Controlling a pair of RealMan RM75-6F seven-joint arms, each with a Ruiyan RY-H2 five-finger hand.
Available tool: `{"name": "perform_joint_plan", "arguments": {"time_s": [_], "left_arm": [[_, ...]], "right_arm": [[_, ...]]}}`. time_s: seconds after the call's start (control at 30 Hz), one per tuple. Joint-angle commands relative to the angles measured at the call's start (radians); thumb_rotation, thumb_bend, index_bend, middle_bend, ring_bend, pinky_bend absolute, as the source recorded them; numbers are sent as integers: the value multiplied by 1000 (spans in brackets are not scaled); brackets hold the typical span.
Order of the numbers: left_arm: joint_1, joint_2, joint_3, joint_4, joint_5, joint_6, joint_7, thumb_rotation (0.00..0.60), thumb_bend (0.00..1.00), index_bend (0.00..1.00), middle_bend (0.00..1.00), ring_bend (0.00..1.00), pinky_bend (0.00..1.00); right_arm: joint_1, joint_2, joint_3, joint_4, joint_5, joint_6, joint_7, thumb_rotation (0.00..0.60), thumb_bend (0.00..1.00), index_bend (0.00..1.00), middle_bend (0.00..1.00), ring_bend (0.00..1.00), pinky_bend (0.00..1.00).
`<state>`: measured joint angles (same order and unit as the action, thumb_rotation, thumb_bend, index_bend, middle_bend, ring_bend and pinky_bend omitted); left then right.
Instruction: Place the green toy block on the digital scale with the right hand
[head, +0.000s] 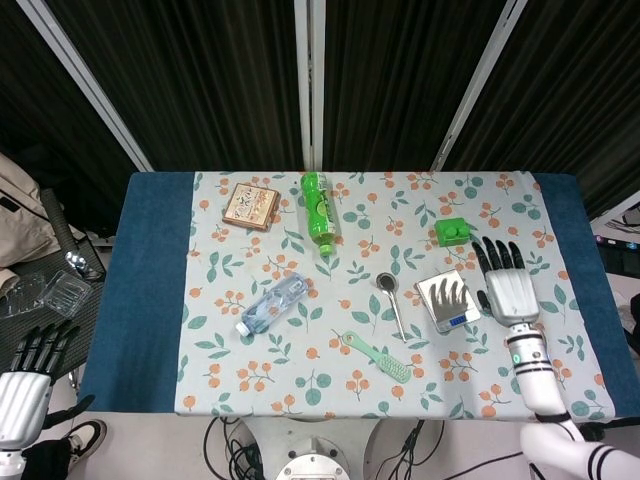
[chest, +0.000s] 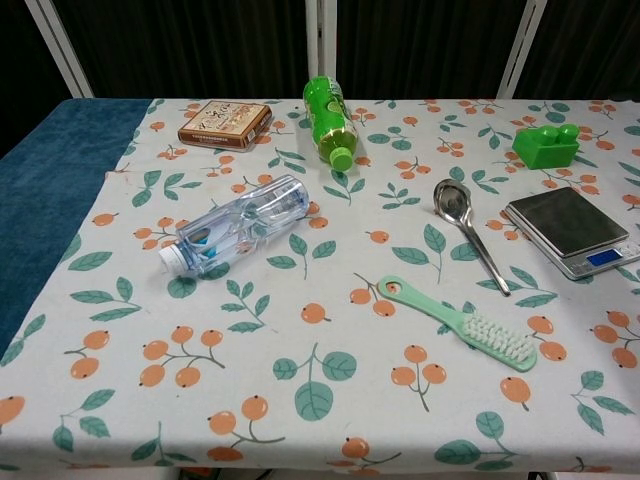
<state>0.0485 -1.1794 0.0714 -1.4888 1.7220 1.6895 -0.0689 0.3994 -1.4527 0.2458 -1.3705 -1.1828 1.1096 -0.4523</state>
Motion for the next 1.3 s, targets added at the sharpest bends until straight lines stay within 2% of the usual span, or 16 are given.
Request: {"name": "perform_joint_plan", "arguments": {"time_s": [0.03, 0.2, 0.37, 0.5, 0.7, 1.03, 1.1, 1.2, 1.27, 1.3], "left_arm": [[0, 0, 0, 2, -2, -2, -3, 600, 59, 27, 27, 0, 0], [-4, -2, 0, 4, -1, -10, -3, 600, 58, 27, 26, 0, 0], [3, -3, 0, 7, -9, -4, -11, 600, 59, 27, 27, 0, 0], [12, -5, 4, 22, -25, -8, -24, 600, 59, 27, 27, 0, 0], [18, 1, 2, 32, -33, -3, -33, 600, 58, 27, 26, 0, 0], [16, 7, -2, 31, -45, -15, -38, 600, 59, 27, 27, 0, 0], [21, 9, -1, 31, -50, -13, -41, 600, 59, 27, 27, 0, 0], [28, 17, 0, 32, -56, -10, -40, 600, 59, 27, 27, 0, 0], [31, 20, -1, 32, -59, -6, -42, 600, 58, 27, 26, 0, 0], [33, 22, -1, 30, -60, -5, -42, 600, 59, 27, 26, 0, 0]], "right_arm": [[101, -42, 79, 66, 129, -82, -112, 600, 245, 0, 0, 0, 0], [202, -95, 129, 167, 292, -157, -217, 600, 240, 0, 0, 0, 0], [292, -153, 112, 290, 408, -213, -353, 600, 240, 0, 0, 0, 0], [352, -213, 117, 404, 488, -267, -382, 600, 240, 0, 0, 0, 0], [419, -291, 117, 558, 542, -353, -366, 600, 242, 0, 0, 0, 0], [473, -369, 98, 695, 570, -422, -362, 600, 270, 0, 1, 0, 0], [477, -382, 92, 715, 573, -422, -368, 600, 277, 0, 35, 0, 0], [481, -397, 82, 743, 574, -427, -377, 600, 283, 3, 154, 0, 0], [483, -402, 81, 754, 573, -428, -377, 600, 296, 64, 231, 0, 0], [484, -405, 78, 761, 562, -420, -370, 600, 304, 125, 278, 5, 0]]}}
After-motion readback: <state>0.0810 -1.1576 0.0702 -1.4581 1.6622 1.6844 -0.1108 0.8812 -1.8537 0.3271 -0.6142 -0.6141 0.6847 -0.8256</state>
